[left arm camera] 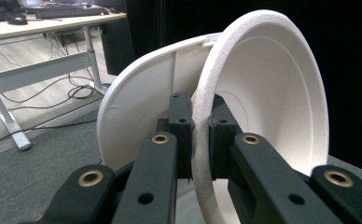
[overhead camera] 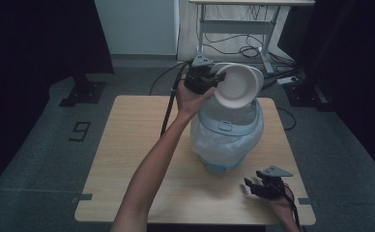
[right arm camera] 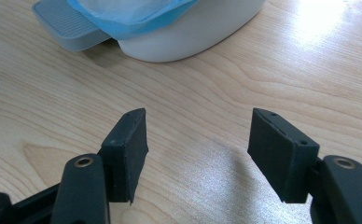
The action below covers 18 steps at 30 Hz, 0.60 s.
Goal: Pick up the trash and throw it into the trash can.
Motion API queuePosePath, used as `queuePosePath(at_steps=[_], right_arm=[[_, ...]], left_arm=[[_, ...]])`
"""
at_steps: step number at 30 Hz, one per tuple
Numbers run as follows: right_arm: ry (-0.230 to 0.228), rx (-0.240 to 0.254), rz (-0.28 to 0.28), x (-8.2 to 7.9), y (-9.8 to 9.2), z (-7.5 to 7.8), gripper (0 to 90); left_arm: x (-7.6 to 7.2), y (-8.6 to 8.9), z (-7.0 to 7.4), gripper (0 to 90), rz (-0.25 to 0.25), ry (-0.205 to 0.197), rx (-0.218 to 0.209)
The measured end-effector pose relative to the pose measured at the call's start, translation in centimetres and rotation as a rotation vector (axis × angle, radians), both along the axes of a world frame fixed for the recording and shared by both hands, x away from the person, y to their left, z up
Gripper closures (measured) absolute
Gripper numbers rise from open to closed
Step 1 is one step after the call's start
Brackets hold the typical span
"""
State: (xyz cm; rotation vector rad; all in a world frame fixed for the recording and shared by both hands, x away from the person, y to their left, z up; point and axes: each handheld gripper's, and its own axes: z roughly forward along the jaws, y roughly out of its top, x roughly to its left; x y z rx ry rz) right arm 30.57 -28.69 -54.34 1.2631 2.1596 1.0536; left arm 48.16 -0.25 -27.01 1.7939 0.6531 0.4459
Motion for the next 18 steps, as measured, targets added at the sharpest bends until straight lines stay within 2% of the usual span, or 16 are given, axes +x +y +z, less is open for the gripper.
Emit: queuePosePath(at_steps=[10,12,13,15,18], right_arm=[[0.001,-0.001,0.0,0.0,0.0,0.0,37.0],[0.002,0.001,0.001,0.0,0.0,0.0,37.0],[0.002,0.001,0.002,0.0,0.0,0.0,37.1],[0.002,0.001,0.003,0.0,0.0,0.0,37.1],[0.003,0.0,0.003,0.0,0.0,0.0,37.1]], left_arm=[[0.4,-0.4,-0.3,82.7,0.001,0.002,0.0],[0.3,-0.5,-0.5,82.1,0.007,-0.02,0.005],[0.3,-0.5,-0.6,76.5,0.009,-0.025,0.004],[0.7,-0.6,-0.7,53.1,0.0,0.037,-0.011],[0.9,0.1,-1.1,43.3,-0.037,0.071,-0.045]])
